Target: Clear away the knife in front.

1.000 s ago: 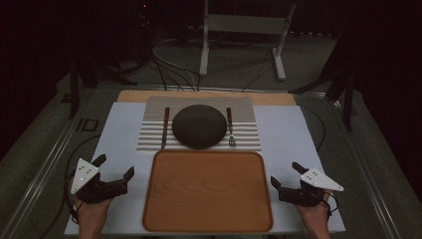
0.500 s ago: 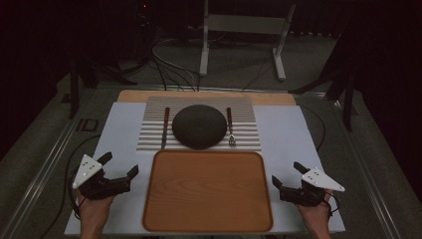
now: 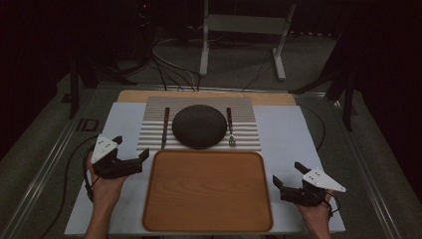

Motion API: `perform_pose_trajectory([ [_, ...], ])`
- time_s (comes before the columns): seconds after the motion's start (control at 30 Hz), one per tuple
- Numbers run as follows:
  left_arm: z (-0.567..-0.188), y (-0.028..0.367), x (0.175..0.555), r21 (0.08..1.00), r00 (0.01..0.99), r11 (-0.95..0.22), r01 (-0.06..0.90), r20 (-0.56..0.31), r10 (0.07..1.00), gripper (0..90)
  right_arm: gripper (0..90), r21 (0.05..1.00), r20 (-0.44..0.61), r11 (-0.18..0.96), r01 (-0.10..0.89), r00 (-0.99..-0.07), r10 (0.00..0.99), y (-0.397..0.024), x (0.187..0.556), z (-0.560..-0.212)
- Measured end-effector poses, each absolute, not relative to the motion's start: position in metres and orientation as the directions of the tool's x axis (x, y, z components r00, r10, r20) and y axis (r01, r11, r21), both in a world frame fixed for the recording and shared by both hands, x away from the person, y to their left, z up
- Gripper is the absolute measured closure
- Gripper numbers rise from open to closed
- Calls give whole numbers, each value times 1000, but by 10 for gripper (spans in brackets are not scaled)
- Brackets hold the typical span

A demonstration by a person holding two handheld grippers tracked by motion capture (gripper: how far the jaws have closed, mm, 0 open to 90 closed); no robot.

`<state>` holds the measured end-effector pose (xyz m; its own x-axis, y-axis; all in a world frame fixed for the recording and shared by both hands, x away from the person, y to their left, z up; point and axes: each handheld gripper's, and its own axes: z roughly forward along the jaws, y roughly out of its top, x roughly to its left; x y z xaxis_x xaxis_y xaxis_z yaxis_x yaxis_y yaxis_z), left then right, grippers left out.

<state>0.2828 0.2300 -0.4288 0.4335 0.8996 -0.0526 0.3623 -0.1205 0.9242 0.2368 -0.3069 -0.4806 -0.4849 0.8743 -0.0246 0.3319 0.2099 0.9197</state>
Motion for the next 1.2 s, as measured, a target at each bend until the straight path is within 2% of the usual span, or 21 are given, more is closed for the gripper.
perform_pose_trajectory([
  [0.63, -428, 218, 337, 911, 410, -135, 390, -40, 911, 0, 75, 918, -19, 209, 338, -488, 873, -307, 237, -481],
  [1.2, -425, 212, 366, 897, 390, -158, 413, -17, 920, 0, 75, 918, -15, 205, 339, -488, 873, -307, 237, -480],
])
